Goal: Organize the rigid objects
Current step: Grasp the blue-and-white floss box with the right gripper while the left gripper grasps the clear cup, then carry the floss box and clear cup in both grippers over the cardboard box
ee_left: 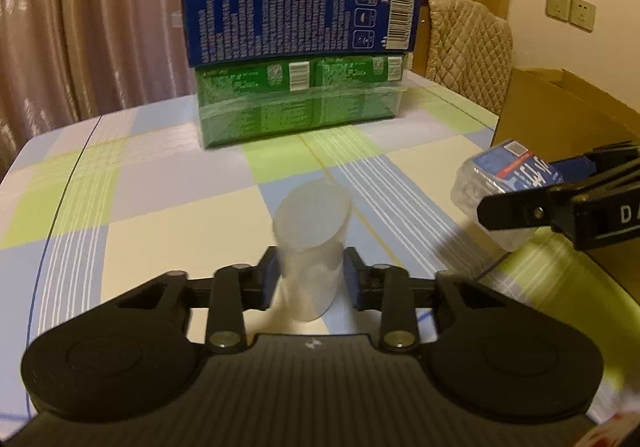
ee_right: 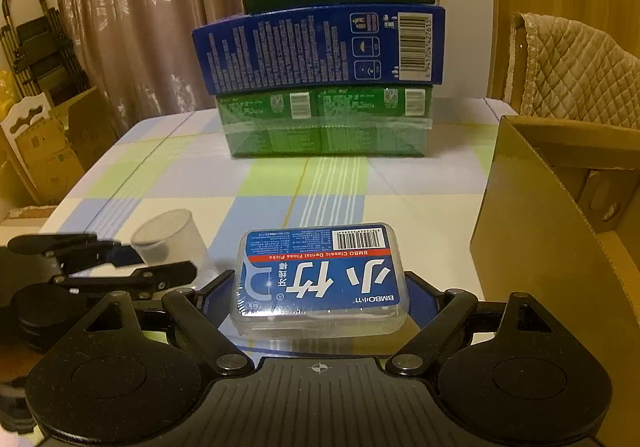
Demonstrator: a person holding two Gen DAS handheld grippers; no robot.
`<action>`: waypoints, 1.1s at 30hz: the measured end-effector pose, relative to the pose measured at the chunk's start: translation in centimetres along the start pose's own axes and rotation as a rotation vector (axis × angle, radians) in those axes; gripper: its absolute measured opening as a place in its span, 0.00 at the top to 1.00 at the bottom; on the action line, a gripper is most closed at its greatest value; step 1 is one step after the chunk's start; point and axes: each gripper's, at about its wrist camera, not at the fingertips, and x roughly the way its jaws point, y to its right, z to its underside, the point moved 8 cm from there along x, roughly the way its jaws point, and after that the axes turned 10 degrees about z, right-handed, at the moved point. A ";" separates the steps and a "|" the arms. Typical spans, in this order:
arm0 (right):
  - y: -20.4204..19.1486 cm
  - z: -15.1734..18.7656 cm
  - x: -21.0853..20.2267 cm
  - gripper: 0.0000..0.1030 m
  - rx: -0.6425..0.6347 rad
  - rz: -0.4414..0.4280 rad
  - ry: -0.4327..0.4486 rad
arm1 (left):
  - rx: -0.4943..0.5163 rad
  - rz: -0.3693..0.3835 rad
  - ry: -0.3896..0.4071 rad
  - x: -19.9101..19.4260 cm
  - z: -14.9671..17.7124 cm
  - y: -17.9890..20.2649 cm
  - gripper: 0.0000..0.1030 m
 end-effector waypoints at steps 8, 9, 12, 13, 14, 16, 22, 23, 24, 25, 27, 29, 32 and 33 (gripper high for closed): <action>-0.3 -0.2 -2.4 0.19 0.018 -0.018 0.020 | -0.085 -0.043 0.011 -3.8 0.2 1.4 0.73; -0.3 -0.1 -3.0 0.19 0.022 -0.023 0.023 | -0.101 -0.046 0.019 -4.6 0.2 1.7 0.73; -0.3 0.2 -5.0 0.19 0.031 -0.029 0.030 | -0.134 -0.060 0.036 -6.6 0.2 2.7 0.73; -0.3 0.4 -5.8 0.19 0.030 -0.030 0.034 | -0.143 -0.062 0.040 -7.2 0.2 3.1 0.73; -0.3 0.6 -6.6 0.19 0.031 -0.029 0.039 | -0.153 -0.069 0.043 -8.0 0.3 3.6 0.73; -0.3 1.1 -8.3 0.19 0.030 -0.032 0.045 | -0.169 -0.078 0.045 -9.4 0.4 4.6 0.73; 0.3 2.5 -13.5 0.19 0.050 -0.031 0.051 | -0.206 -0.110 0.046 -14.2 1.1 8.5 0.73; 0.4 2.7 -14.3 0.19 0.055 -0.030 0.053 | -0.209 -0.113 0.046 -14.9 1.2 9.2 0.73; 0.7 2.9 -15.3 0.19 0.062 -0.032 0.057 | -0.211 -0.117 0.050 -15.7 1.2 10.0 0.73; 0.9 3.0 -16.3 0.19 0.066 -0.030 0.059 | -0.212 -0.116 0.051 -16.3 1.3 10.7 0.73; 1.4 3.2 -18.0 0.19 0.070 -0.024 0.065 | -0.219 -0.114 0.057 -17.4 1.2 11.9 0.73; 2.1 3.3 -19.7 0.19 0.073 -0.021 0.074 | -0.218 -0.113 0.063 -18.4 1.0 13.3 0.73; 3.2 3.3 -22.2 0.19 0.071 -0.007 0.093 | -0.214 -0.107 0.073 -19.7 0.5 15.2 0.73; 3.7 3.3 -23.0 0.19 0.073 -0.001 0.099 | -0.215 -0.101 0.077 -19.9 0.4 15.8 0.73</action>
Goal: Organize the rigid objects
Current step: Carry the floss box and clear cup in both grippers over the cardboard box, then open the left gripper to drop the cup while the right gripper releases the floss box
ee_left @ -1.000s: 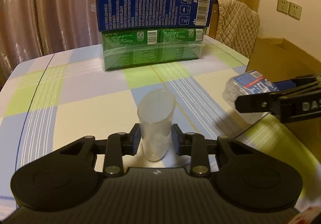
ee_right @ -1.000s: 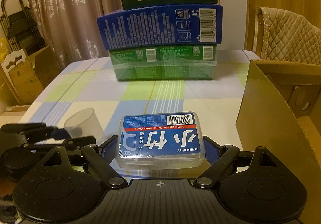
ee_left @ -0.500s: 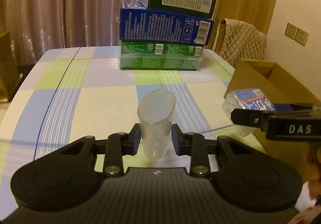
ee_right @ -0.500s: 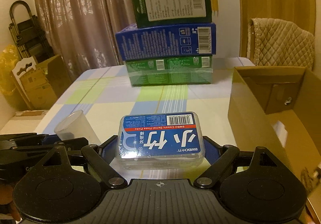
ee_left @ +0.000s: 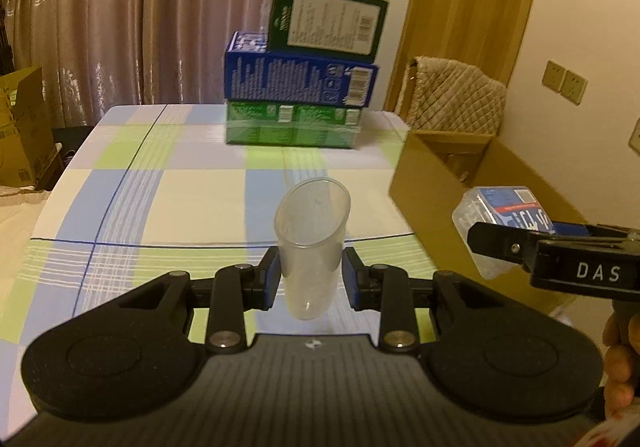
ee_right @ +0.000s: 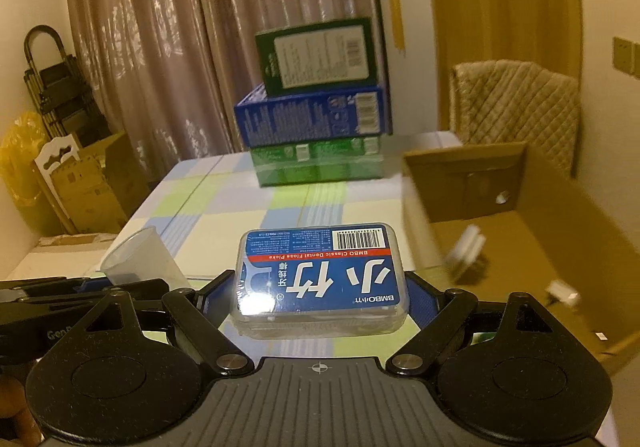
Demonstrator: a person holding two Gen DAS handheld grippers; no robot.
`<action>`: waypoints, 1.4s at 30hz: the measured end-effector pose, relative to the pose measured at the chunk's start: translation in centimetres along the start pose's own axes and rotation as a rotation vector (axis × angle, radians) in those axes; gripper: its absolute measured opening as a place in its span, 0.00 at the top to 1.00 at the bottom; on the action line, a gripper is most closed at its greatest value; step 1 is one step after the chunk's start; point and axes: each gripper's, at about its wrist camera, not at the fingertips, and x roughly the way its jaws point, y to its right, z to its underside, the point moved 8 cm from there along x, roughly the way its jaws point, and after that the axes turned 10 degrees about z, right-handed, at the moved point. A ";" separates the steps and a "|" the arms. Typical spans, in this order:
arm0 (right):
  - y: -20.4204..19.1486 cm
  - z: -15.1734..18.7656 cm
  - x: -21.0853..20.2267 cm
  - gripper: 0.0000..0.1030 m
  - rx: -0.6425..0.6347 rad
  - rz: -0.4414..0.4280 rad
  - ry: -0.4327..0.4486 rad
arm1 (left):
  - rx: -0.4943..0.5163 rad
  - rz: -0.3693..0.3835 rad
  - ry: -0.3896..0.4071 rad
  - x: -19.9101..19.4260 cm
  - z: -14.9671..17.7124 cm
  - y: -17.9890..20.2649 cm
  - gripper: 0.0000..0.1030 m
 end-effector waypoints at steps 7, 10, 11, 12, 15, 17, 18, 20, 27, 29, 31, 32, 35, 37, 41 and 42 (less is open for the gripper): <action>4.5 -0.5 -4.0 0.19 0.031 0.051 0.033 | 0.053 0.042 0.009 -1.7 -0.6 5.5 0.73; 7.9 -0.6 -5.2 0.19 0.059 0.099 0.044 | 0.081 0.083 0.005 -1.4 -0.9 8.4 0.73; 9.0 -0.6 -5.5 0.19 0.067 0.116 0.046 | 0.089 0.095 0.004 -1.3 -1.1 9.3 0.73; 10.4 -0.7 -5.7 0.19 0.079 0.138 0.048 | 0.100 0.109 0.001 -1.0 -1.2 10.3 0.73; 14.2 -0.9 -6.1 0.19 0.115 0.191 0.047 | 0.125 0.146 -0.006 0.1 -1.6 12.9 0.73; 16.4 -1.1 -6.2 0.19 0.137 0.215 0.044 | 0.139 0.169 -0.012 1.1 -1.8 14.6 0.73; 17.4 -1.3 -6.2 0.19 0.154 0.222 0.042 | 0.147 0.181 -0.017 1.7 -1.9 15.4 0.73; 19.0 -1.4 -6.2 0.19 0.172 0.227 0.038 | 0.161 0.196 -0.028 3.0 -2.0 16.8 0.73; 22.2 -1.5 -4.7 0.19 0.201 0.225 0.016 | 0.201 0.232 -0.073 6.9 -1.6 20.2 0.73; 22.6 -1.3 -3.9 0.19 0.206 0.220 0.003 | 0.208 0.230 -0.086 8.1 -1.5 20.7 0.73; 22.9 -1.0 -3.0 0.19 0.205 0.214 -0.012 | 0.212 0.232 -0.100 9.2 -1.4 21.0 0.73; 23.0 -0.9 -2.6 0.19 0.203 0.212 -0.018 | 0.214 0.232 -0.106 9.6 -1.3 21.1 0.73; 23.0 -0.6 -1.4 0.19 0.202 0.203 -0.038 | 0.218 0.232 -0.122 10.8 -1.1 21.3 0.73; 23.0 -0.6 -0.8 0.19 0.199 0.200 -0.046 | 0.221 0.230 -0.131 11.5 -1.0 21.3 0.73; 23.1 -0.6 0.3 0.19 0.195 0.196 -0.058 | 0.227 0.225 -0.148 12.7 -0.8 21.2 0.73; 23.1 -0.6 0.5 0.19 0.196 0.195 -0.060 | 0.227 0.224 -0.151 13.0 -0.8 21.2 0.73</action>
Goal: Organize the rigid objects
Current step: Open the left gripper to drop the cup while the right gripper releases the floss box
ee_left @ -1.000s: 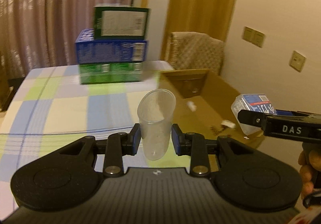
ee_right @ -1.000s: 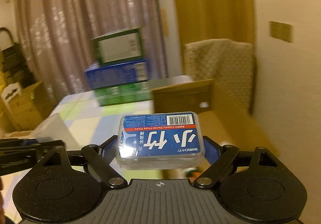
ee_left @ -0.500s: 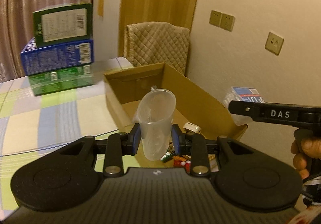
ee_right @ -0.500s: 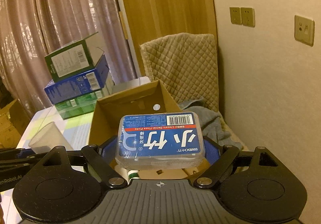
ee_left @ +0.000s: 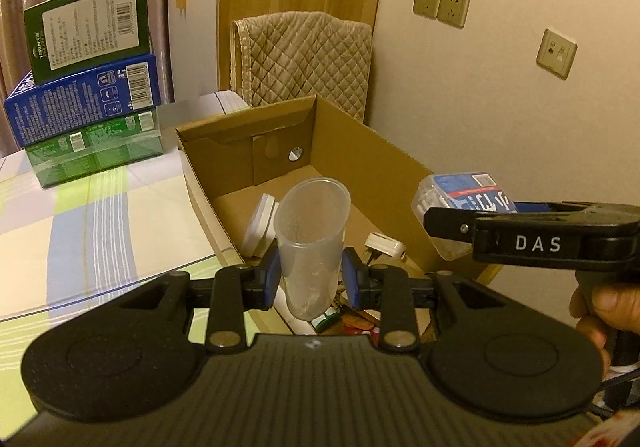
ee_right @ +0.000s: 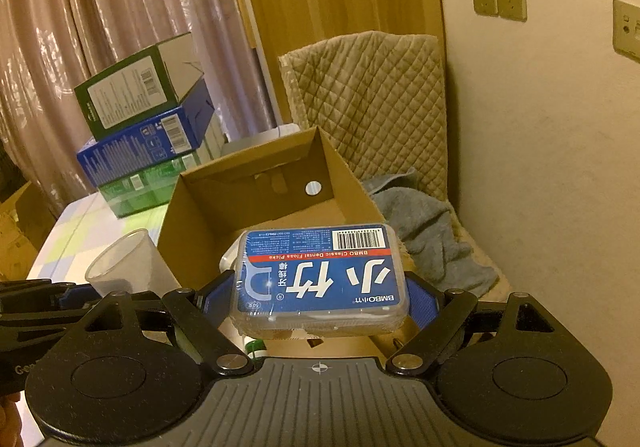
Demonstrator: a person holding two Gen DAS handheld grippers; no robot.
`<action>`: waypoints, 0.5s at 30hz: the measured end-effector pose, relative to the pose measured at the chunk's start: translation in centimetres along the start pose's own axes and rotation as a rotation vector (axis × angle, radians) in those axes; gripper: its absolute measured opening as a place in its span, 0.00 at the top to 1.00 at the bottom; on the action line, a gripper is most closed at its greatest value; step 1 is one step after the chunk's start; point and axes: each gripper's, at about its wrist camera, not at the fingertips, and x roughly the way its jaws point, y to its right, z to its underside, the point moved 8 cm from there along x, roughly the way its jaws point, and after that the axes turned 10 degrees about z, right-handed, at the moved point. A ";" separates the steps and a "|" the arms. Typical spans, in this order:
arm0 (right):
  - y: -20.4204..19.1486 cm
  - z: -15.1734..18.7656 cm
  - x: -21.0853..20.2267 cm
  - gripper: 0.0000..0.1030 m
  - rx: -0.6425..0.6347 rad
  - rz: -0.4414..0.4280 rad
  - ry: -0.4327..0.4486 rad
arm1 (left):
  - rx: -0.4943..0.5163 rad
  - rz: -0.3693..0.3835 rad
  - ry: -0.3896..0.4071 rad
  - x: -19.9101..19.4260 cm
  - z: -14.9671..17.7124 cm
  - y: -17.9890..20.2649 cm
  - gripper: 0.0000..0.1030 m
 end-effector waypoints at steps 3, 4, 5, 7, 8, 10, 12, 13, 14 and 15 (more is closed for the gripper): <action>-0.1 -0.1 0.7 0.19 0.004 0.001 -0.007 | 0.002 0.002 -0.006 0.5 -0.1 -0.1 0.73; -0.1 -0.1 0.8 0.19 0.005 0.000 -0.008 | 0.004 0.004 -0.010 0.7 -0.1 -0.1 0.73; 0.0 0.0 0.9 0.19 0.006 -0.002 -0.010 | 0.005 0.003 -0.012 0.8 -0.1 -0.1 0.73; 0.0 0.0 1.2 0.19 0.008 -0.002 -0.013 | 0.007 0.004 -0.016 1.1 0.0 -0.2 0.73; 0.1 0.0 1.2 0.19 0.009 -0.001 -0.014 | 0.007 0.005 -0.017 1.2 0.0 -0.2 0.73; 0.1 -0.1 1.3 0.19 0.011 0.001 -0.014 | 0.012 0.006 -0.017 1.4 -0.1 -0.3 0.73; 0.2 -0.1 1.3 0.19 0.014 0.003 -0.014 | 0.018 0.002 -0.020 1.7 -0.1 -0.3 0.73; 0.2 -0.1 1.3 0.19 0.016 0.004 -0.014 | 0.023 -0.003 -0.024 1.9 -0.1 -0.3 0.73; 0.3 -0.1 1.4 0.19 0.018 0.005 -0.014 | 0.029 -0.008 -0.019 2.0 -0.2 -0.3 0.70; 0.3 -0.1 1.4 0.19 0.019 0.004 -0.015 | 0.032 -0.010 -0.014 1.9 -0.2 -0.3 0.68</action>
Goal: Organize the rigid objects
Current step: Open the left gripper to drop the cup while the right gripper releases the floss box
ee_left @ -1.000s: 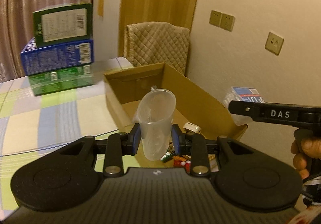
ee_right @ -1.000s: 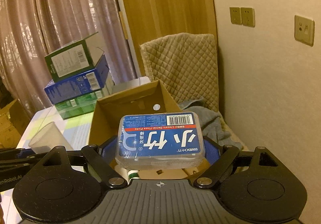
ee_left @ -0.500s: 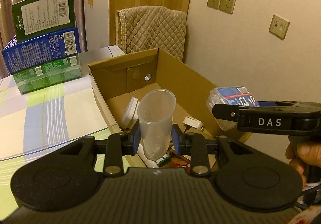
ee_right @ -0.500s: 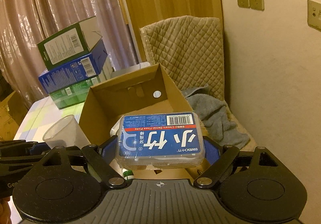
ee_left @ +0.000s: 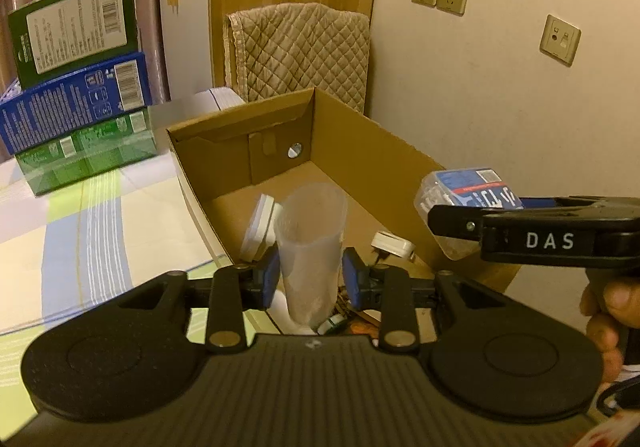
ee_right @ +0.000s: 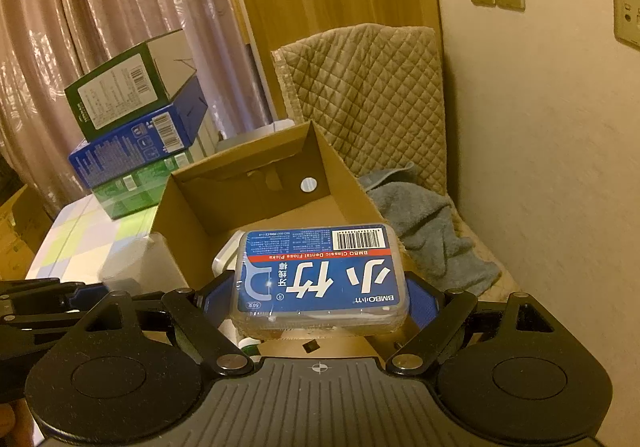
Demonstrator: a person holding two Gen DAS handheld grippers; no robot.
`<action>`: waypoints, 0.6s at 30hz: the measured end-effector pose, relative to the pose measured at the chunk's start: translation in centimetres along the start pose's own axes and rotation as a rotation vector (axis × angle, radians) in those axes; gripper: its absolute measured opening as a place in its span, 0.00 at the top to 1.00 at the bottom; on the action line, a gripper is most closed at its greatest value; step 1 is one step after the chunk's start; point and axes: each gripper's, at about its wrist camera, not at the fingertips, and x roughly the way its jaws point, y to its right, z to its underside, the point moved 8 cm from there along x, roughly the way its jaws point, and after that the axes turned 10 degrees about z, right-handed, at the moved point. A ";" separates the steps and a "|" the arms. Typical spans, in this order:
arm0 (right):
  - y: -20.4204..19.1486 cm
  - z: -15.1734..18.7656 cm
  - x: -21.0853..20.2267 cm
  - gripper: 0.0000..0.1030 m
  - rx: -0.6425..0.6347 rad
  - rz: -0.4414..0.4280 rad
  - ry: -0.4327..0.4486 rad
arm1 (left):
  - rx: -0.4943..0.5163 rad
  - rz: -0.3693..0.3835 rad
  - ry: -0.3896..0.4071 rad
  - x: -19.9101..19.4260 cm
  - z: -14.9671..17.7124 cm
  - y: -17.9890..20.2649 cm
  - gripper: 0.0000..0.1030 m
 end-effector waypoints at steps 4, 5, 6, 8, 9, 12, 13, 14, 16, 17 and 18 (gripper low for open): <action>0.0 0.1 0.0 0.19 0.000 -0.002 -0.002 | -0.015 -0.013 0.017 -0.7 -0.1 -0.5 0.68; 0.0 0.1 0.0 0.19 0.001 -0.004 -0.003 | -0.025 -0.016 0.023 -1.0 -0.1 -0.7 0.68; 0.0 0.1 0.0 0.19 0.001 -0.006 -0.004 | -0.034 -0.021 0.032 -1.4 -0.1 -1.0 0.68; 0.0 0.2 -0.1 0.19 0.002 -0.009 -0.005 | -0.057 -0.033 0.048 -2.3 0.0 -1.6 0.66; -0.1 0.2 -0.1 0.19 0.001 -0.011 -0.005 | -0.070 -0.037 0.054 -2.7 0.1 -1.9 0.66; -0.4 0.3 -0.1 0.19 -0.005 -0.019 -0.010 | -0.098 -0.053 0.069 -3.8 0.3 -2.6 0.61; -0.6 0.3 -0.1 0.19 -0.009 -0.022 -0.012 | -0.107 -0.060 0.071 -4.1 0.5 -2.8 0.59; -0.8 0.4 -0.2 0.19 -0.013 -0.025 -0.014 | -0.113 -0.066 0.071 -4.4 0.6 -3.1 0.57; -1.3 0.5 -0.1 0.19 -0.018 -0.034 -0.023 | -0.124 -0.073 0.071 -4.8 0.9 -3.4 0.55; -1.5 0.6 -0.1 0.19 -0.023 -0.039 -0.027 | -0.128 -0.077 0.070 -4.9 1.0 -3.5 0.54; -1.8 0.7 -0.1 0.19 -0.028 -0.043 -0.030 | -0.132 -0.079 0.069 -5.1 1.1 -3.7 0.53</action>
